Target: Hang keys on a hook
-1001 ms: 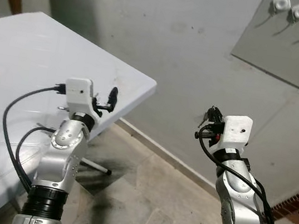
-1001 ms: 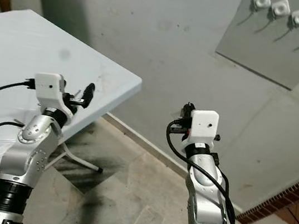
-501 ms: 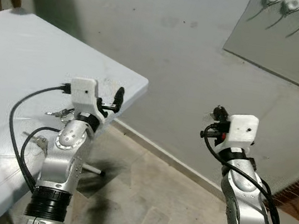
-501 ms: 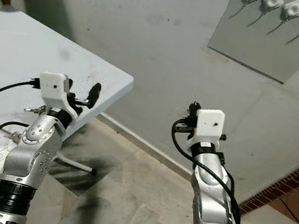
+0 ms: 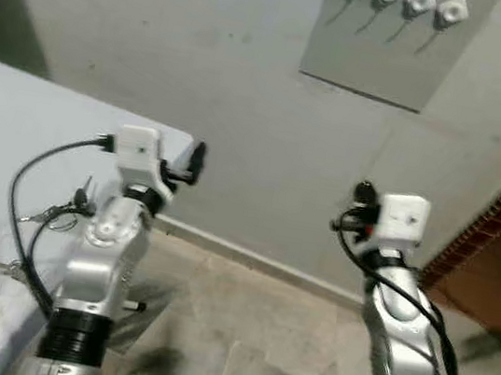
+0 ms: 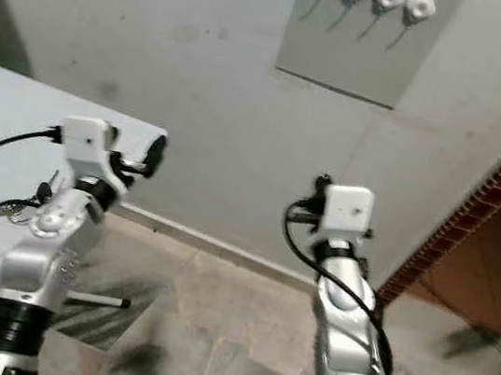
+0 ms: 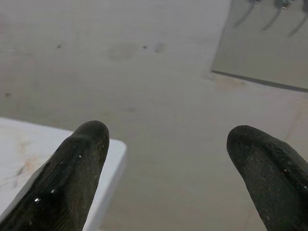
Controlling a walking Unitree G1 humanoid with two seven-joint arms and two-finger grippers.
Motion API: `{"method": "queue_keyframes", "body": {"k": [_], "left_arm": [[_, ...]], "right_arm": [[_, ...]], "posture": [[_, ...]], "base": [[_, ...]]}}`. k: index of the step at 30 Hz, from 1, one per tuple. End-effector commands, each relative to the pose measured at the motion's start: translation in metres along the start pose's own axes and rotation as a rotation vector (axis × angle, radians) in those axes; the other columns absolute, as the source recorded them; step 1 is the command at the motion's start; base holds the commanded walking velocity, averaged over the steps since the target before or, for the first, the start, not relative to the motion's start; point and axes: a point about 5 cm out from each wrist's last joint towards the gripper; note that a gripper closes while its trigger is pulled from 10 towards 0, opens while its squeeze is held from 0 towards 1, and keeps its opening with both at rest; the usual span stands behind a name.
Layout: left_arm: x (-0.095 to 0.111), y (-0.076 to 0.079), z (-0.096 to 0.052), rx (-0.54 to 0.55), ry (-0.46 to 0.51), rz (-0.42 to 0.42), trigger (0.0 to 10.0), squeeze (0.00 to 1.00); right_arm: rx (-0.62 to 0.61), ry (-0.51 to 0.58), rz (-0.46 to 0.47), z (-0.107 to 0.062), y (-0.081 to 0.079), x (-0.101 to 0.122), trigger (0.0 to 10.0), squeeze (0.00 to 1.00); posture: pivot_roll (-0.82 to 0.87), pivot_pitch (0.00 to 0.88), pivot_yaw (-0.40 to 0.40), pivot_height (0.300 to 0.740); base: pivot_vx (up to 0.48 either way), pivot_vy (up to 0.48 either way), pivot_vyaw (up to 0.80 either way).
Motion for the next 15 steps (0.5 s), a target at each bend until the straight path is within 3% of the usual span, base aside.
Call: {"method": "queue_keyframes", "body": {"k": [1, 6, 15], "left_arm": [[-0.0012, 0.0102, 0.0021, -0.038, -0.012, -0.005, 10.0, 0.0], [-0.0041, 0.0104, 0.0033, -0.015, -0.035, -0.012, 10.0, 0.0], [-0.0097, 0.0149, -0.0011, -0.015, -0.049, -0.009, 10.0, 0.0]], "right_arm": [[-0.043, 0.016, -0.014, 0.0005, 0.0094, 0.003, 10.0, 0.0], [-0.054, 0.021, -0.002, -0.001, 0.0085, 0.0019, 10.0, 0.0], [-0.052, 0.028, 0.001, -0.0053, 0.0082, 0.0008, 10.0, 0.0]], "posture": [[0.02, 0.014, 0.014, 0.74], [0.02, 0.011, 0.022, 0.732], [0.02, 0.009, 0.029, 0.732]], "base": [[0.0, 0.0, -0.63], [0.0, 0.0, -0.58], [0.0, 0.0, 0.0]]}}
Point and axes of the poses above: a point about 5 cm out from each wrist's last joint towards the gripper, its own z axis pointing out of the wrist towards the gripper, its own x axis along the axis of the wrist's last joint, y = z × x, and after that the axes turned 12 degrees about -z, right-handed
